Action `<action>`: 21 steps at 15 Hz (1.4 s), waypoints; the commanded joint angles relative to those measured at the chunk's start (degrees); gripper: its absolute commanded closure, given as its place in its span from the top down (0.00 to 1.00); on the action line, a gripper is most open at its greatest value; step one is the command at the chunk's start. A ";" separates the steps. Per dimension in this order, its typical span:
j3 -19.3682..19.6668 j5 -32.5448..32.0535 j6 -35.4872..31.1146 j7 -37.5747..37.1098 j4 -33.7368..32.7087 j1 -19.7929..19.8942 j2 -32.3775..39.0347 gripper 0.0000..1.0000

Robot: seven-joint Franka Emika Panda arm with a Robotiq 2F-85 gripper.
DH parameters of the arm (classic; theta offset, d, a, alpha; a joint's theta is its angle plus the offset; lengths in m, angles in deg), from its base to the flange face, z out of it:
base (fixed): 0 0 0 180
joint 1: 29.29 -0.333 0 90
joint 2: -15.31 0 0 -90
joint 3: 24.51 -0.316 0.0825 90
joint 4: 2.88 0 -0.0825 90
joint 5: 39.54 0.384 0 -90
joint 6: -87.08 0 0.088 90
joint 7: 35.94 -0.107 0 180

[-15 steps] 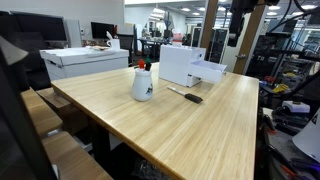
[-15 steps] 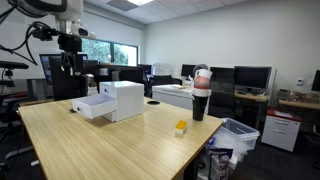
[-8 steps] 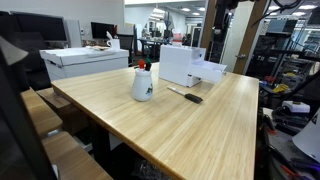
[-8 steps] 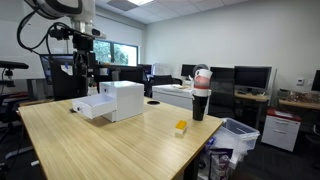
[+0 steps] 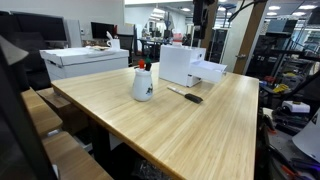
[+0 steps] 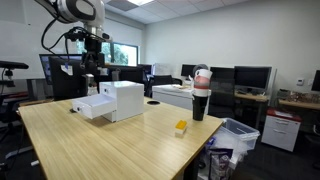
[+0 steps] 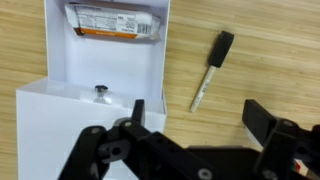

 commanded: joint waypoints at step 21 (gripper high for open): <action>-5.76 -1.56 -22.86 -16.66 14.26 -2.24 -0.11 1.00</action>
